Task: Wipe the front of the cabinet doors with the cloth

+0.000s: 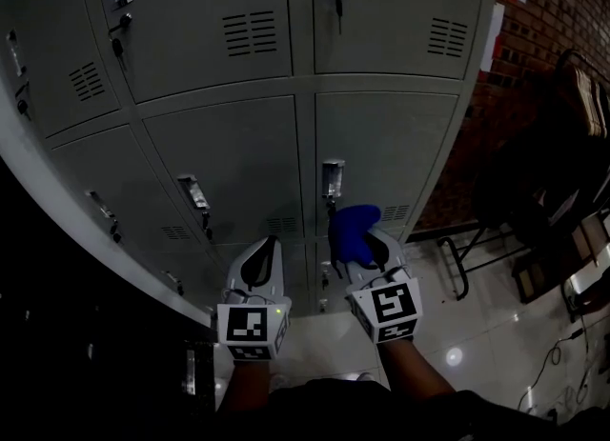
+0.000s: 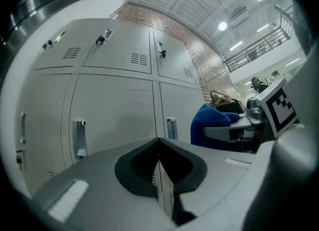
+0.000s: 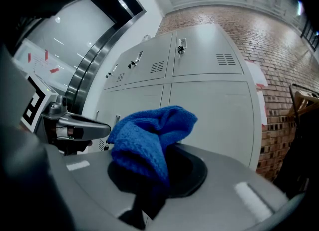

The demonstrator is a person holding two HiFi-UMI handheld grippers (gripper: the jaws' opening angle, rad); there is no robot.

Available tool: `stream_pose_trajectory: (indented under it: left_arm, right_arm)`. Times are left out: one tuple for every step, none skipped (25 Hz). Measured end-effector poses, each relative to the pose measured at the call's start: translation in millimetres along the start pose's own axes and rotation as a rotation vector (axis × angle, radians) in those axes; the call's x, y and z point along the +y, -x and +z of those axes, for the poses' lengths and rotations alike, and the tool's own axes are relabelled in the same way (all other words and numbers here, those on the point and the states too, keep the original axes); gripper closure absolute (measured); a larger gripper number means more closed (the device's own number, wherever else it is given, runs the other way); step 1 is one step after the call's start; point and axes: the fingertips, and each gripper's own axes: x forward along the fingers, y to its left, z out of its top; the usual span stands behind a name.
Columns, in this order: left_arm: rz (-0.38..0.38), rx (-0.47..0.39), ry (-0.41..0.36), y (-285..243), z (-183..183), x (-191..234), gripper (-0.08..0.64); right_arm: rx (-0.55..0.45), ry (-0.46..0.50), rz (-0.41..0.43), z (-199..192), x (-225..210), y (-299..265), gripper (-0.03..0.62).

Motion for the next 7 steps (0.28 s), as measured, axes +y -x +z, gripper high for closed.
stream_pose_trajectory:
  left_arm:
    - [-0.002, 0.001, -0.001, -0.1, -0.5, -0.4, 0.548]
    - [-0.004, 0.003, -0.001, -0.2, -1.6, -1.3, 0.548]
    - [-0.005, 0.004, -0.001, -0.1, -3.0, -2.5, 0.548]
    - [-0.004, 0.005, 0.002, 0.3, -4.5, -3.5, 0.548]
    - [-0.003, 0.007, 0.006, 1.1, -5.8, -4.0, 0.548]
    - [-0.002, 0.009, 0.009, 2.2, -6.8, -4.2, 0.548]
    - [0.0, 0.012, 0.013, 3.3, -7.7, -4.2, 0.548]
  right_arm:
    - [0.001, 0.0, -0.001, -0.2, 0.2, -0.1, 0.534]
    - [0.004, 0.001, -0.003, -0.7, 0.1, 0.2, 0.534]
    - [0.007, 0.004, -0.006, -1.3, -0.3, 0.7, 0.534]
    - [0.011, 0.008, -0.008, -1.7, -0.4, 1.3, 0.534]
    - [0.013, 0.012, -0.009, -1.9, 0.0, 1.8, 0.534]
    - [0.015, 0.014, -0.009, -2.0, 1.1, 2.1, 0.532]
    - [0.016, 0.016, -0.008, -2.1, 2.3, 2.4, 0.534]
